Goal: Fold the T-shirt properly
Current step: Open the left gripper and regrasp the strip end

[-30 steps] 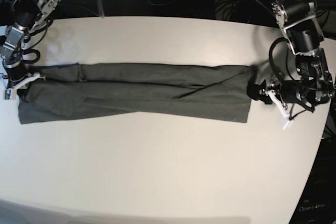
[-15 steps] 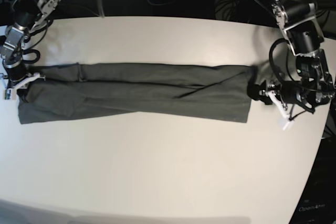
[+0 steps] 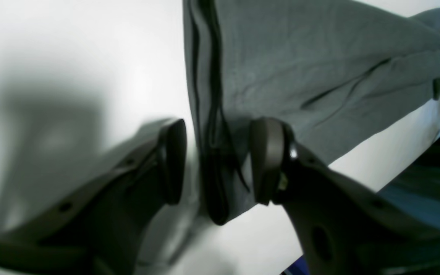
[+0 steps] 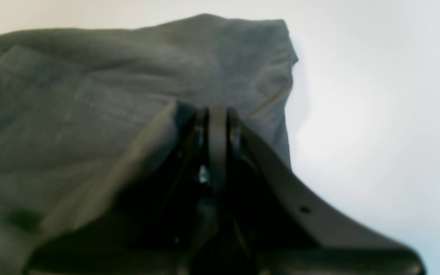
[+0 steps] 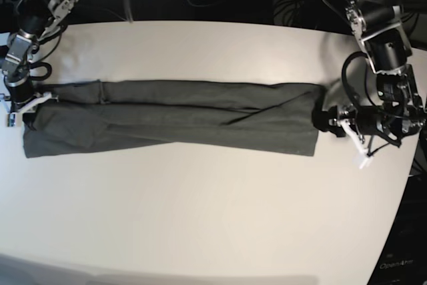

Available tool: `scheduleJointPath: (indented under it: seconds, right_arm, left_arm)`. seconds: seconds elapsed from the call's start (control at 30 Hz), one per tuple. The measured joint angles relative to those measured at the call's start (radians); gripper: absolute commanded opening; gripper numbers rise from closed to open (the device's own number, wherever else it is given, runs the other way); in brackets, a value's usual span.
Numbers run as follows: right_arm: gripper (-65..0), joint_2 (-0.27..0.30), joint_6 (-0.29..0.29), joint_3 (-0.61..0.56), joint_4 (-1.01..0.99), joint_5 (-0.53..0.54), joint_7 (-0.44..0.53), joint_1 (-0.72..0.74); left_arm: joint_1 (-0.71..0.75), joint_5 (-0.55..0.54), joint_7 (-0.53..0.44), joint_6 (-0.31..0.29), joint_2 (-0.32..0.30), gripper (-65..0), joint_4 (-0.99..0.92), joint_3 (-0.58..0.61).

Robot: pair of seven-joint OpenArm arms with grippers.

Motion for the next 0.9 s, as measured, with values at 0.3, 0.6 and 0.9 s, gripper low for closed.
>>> scheduleJointPath:
  seconds: [0.3, 0.6, 0.9]
  right_arm:
    - [-64.7, -0.005, -0.003, 0.001, 0.001, -0.004, -0.002, 0.004]
    - [-64.7, -0.005, -0.003, 0.001, 0.001, -0.004, -0.003, 0.004]
    - [-64.7, -0.005, -0.003, 0.001, 0.001, -0.004, -0.002, 0.004]
  left_arm:
    - [-0.014, -0.050, -0.017, -0.001, -0.006, -38.1, -0.116, -0.006]
    - [-0.029, -0.042, -0.012, -0.002, -0.006, -38.1, -0.131, -0.001]
    - [-0.032, -0.039, -0.016, -0.004, 0.000, -38.1, -0.132, 0.001]
